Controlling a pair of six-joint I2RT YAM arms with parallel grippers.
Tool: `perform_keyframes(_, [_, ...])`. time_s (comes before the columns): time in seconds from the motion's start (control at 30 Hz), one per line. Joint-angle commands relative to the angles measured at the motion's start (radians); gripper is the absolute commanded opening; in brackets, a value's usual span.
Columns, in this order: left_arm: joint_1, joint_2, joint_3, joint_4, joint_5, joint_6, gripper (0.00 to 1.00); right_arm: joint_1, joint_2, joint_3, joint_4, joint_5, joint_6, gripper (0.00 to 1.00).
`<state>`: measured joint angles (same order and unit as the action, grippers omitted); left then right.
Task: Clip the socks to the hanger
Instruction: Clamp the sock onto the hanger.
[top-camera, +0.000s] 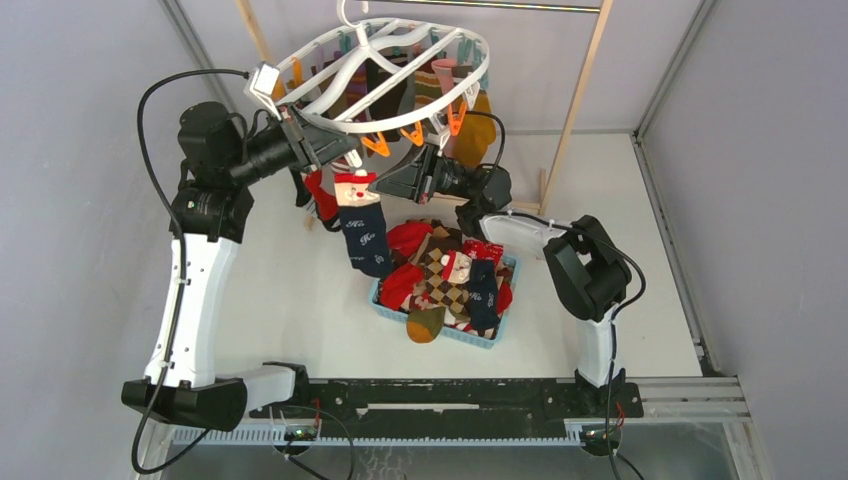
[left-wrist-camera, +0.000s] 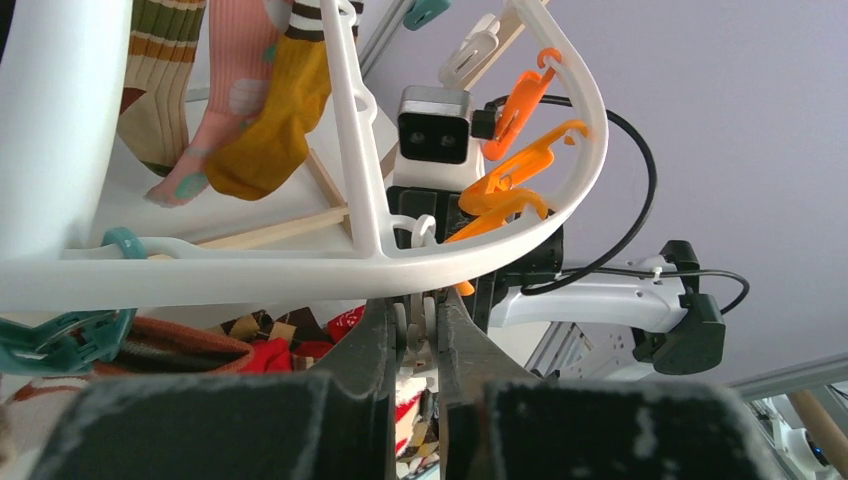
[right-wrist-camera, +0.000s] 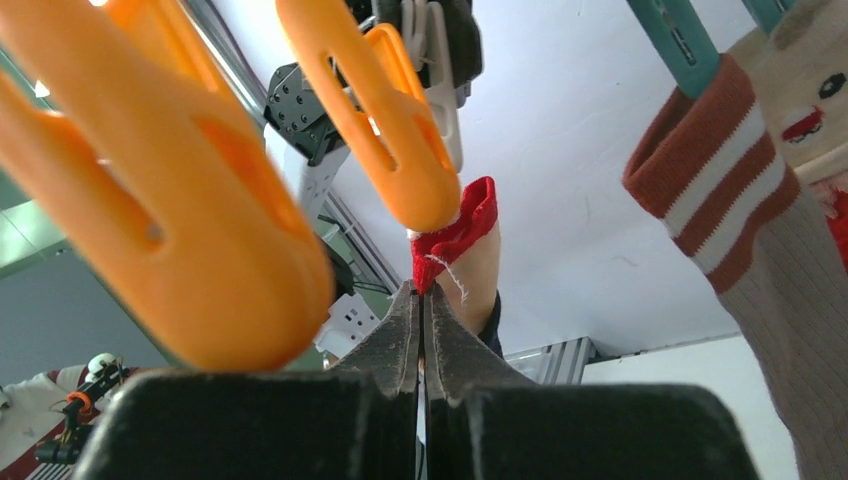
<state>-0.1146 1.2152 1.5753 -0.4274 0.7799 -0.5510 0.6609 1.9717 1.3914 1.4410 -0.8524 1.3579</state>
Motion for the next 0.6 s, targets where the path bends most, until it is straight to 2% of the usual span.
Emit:
perform_keyframes(0.0, [0.009, -0.011, -0.012, 0.015, 0.050, -0.014, 0.00, -0.010, 0.011, 0.051, 0.076, 0.040, 0.031, 0.00])
perform_keyframes(0.57, [0.013, -0.003, -0.001, 0.015, 0.065, -0.018, 0.00, -0.030, 0.016, 0.104, 0.078, 0.057, 0.065, 0.00])
